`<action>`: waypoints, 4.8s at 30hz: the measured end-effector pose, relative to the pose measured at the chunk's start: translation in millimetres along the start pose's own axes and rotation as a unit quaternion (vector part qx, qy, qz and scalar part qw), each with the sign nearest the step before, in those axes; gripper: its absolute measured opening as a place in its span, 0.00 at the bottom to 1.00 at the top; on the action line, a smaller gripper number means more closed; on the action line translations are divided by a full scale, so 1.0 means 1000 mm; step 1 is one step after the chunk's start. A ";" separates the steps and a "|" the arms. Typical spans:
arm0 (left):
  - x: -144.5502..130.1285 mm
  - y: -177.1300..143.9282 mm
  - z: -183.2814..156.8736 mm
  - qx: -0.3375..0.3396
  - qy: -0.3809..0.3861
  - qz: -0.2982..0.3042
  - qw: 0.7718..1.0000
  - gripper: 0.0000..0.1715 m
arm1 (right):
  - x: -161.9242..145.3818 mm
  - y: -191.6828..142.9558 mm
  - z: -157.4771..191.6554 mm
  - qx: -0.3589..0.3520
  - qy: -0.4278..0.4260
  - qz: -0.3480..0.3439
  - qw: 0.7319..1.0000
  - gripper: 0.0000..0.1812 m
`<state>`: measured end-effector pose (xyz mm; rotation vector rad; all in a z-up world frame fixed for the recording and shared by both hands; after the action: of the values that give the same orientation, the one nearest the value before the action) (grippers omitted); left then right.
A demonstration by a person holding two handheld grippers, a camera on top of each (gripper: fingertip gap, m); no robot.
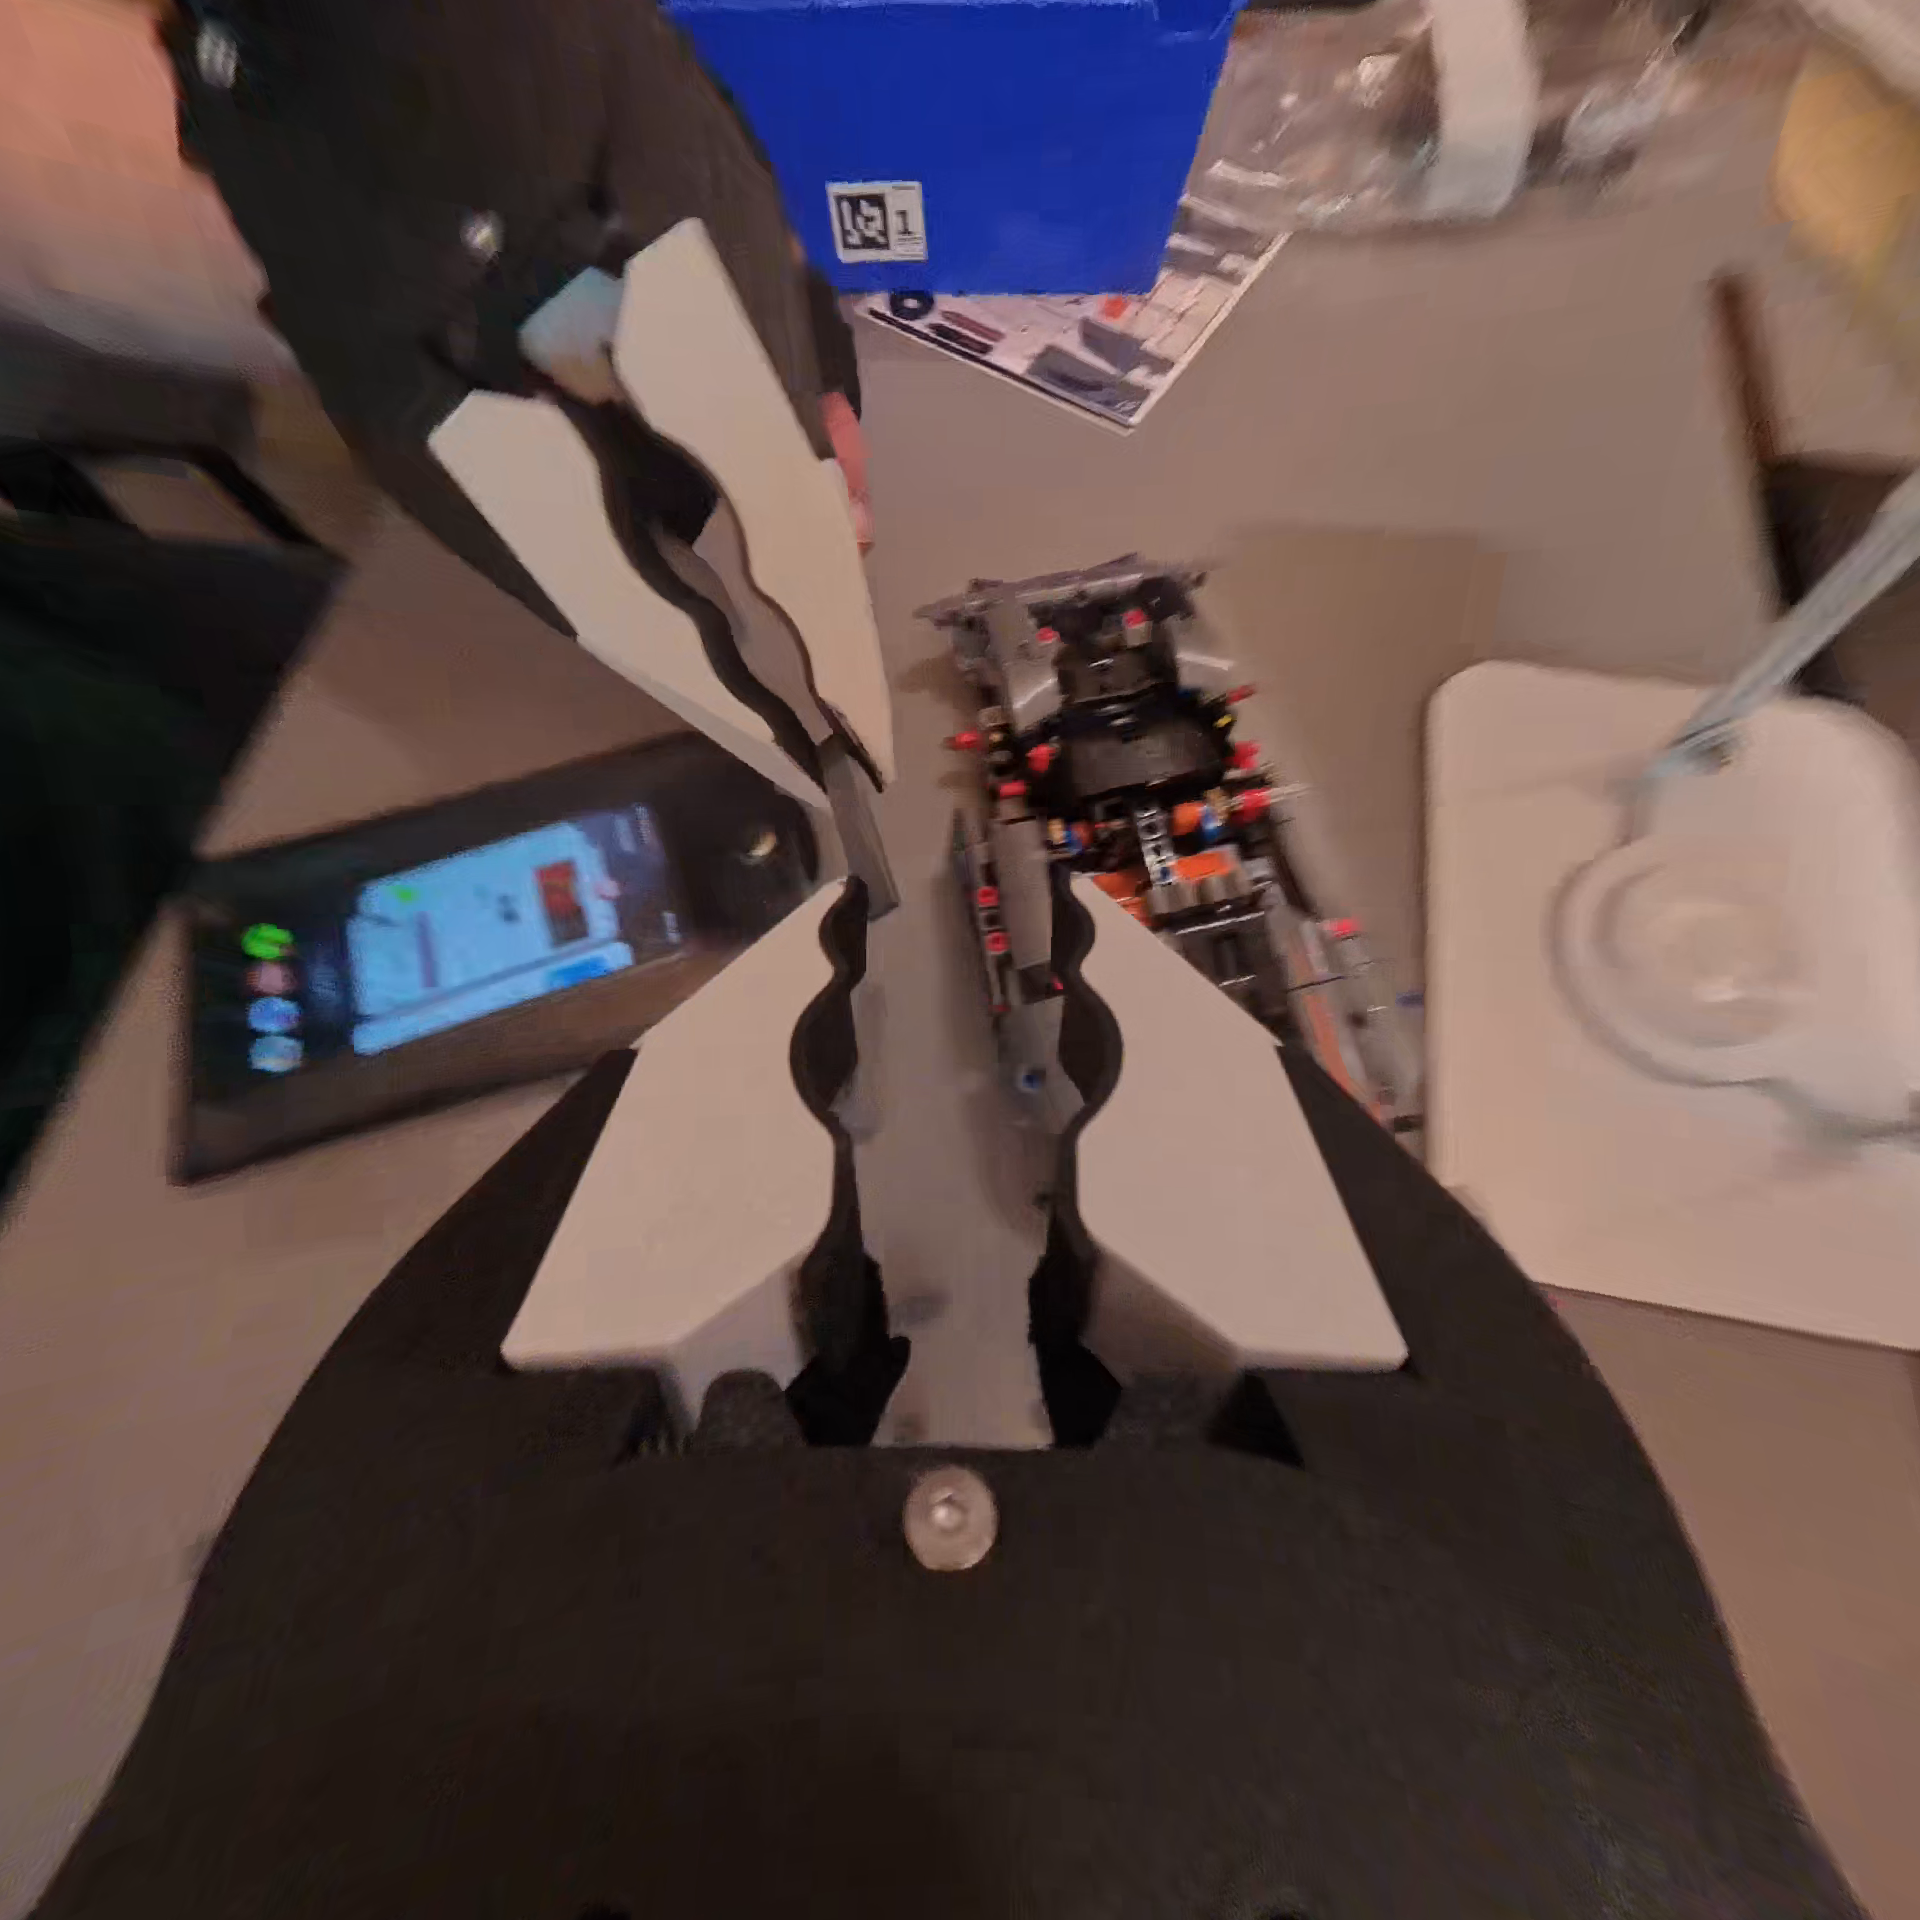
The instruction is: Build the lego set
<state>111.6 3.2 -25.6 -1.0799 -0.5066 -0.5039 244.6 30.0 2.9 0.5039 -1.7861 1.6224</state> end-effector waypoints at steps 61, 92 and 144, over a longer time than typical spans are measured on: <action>-0.070 0.044 -0.024 -0.067 0.032 0.117 0.990 0.00 | -0.048 0.096 0.036 -0.036 -0.139 0.187 0.972 0.11; -0.060 0.040 -0.025 -0.109 0.010 0.131 0.985 0.13 | -0.039 0.107 0.029 -0.032 -0.049 0.188 0.980 0.00; -0.081 -0.046 -0.157 -0.239 -0.468 0.001 0.851 0.34 | -0.072 0.069 0.201 -0.037 0.359 0.125 0.924 0.23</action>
<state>42.5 -146.7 -103.1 -1.8037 -1.2808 -0.0492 205.4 -165.8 -98.5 -0.3476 -1.3645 1.6082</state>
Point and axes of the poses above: each gripper's, where its closed fingertips meet, y out along the fingers, x out of its top, z = x × y across the jaws, the point moved 7 cm from there along -y, back along the fingers, and after that the axes turned 9 degrees about z, right-handed, at the moved point
